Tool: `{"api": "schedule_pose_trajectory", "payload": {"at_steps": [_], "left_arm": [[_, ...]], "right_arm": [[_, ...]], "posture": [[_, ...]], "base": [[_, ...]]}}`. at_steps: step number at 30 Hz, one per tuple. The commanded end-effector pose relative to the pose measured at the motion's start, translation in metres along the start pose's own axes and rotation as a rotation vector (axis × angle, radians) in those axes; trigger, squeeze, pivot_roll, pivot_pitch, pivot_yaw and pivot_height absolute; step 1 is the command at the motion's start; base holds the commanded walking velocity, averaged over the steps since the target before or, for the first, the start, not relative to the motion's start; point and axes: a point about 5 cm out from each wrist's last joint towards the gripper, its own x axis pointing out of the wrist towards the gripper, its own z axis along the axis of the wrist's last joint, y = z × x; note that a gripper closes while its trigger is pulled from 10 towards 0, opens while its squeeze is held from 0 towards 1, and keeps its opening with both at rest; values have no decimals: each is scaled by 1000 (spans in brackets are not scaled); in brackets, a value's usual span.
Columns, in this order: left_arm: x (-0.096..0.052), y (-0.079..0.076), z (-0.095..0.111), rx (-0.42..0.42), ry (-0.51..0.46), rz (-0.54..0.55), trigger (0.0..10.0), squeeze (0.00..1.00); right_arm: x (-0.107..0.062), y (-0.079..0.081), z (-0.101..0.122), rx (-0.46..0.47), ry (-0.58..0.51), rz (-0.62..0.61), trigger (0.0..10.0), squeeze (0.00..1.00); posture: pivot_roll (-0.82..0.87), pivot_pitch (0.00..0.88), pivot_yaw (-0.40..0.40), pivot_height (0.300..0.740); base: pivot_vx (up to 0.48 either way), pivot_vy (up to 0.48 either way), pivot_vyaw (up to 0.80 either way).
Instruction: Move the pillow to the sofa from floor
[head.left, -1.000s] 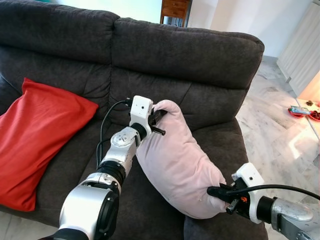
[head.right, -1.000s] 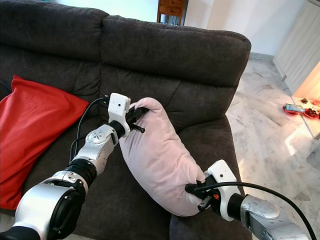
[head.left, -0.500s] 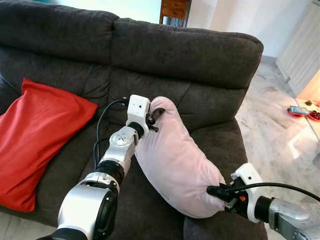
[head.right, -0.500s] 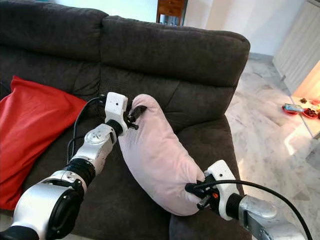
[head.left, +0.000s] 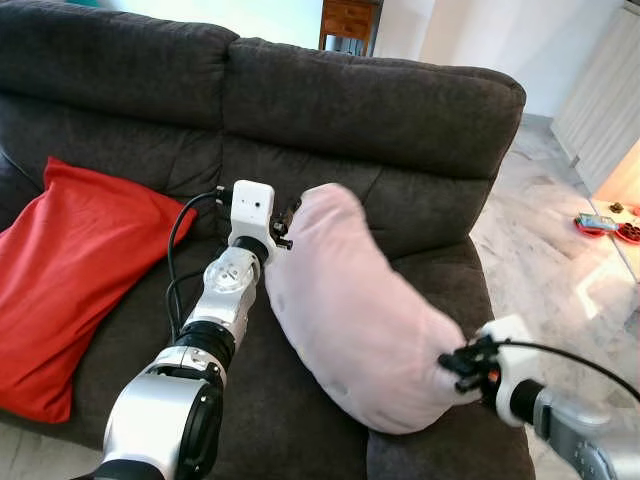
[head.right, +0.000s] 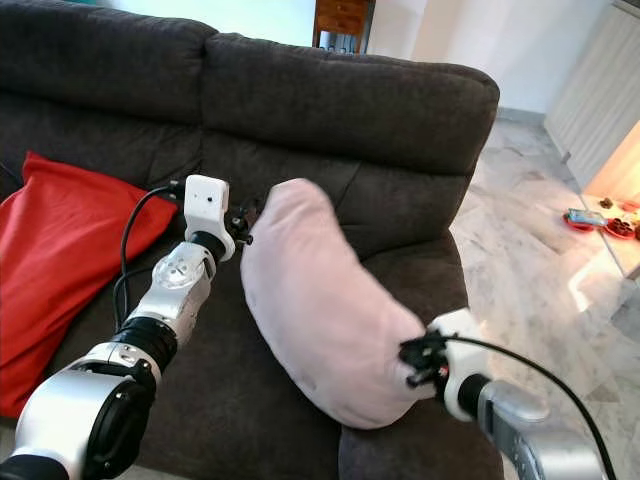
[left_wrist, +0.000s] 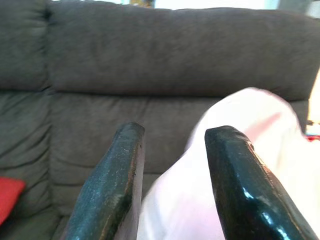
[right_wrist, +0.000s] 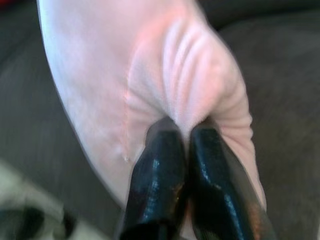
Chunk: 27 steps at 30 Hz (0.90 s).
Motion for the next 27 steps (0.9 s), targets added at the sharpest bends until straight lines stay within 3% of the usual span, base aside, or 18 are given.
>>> {"api": "schedule_pose_trajectory", "payload": {"at_steps": [1,6,9,13,22,27], "left_arm": [[-1,3,4,25,-34,22,10000,0],[-6,11,6,37,-60,41,10000,0],[-10,14,4,53,-57,45,10000,0],[-14,16,1,58,-48,54,10000,0],[-18,19,-1,67,-36,73,10000,0],[-19,19,-2,67,-34,80,10000,0]], "right_arm": [[-3,-13,16,34,-66,-81,10000,0],[-2,-21,21,98,-83,-137,10000,0],[-5,-23,18,72,-26,-168,10000,0],[-10,-21,26,88,-36,-176,10000,0],[-16,-7,25,224,-11,-202,10000,0],[-17,6,51,240,-97,-158,10000,0]], "posture": [[-19,0,-119,740],[-12,0,-123,740],[-21,0,-121,740],[-33,0,-119,740],[-35,0,-121,740],[-37,0,-121,740]], "base": [[0,0,0],[0,0,0],[0,0,0],[0,0,0],[0,0,0],[0,0,0]]}}
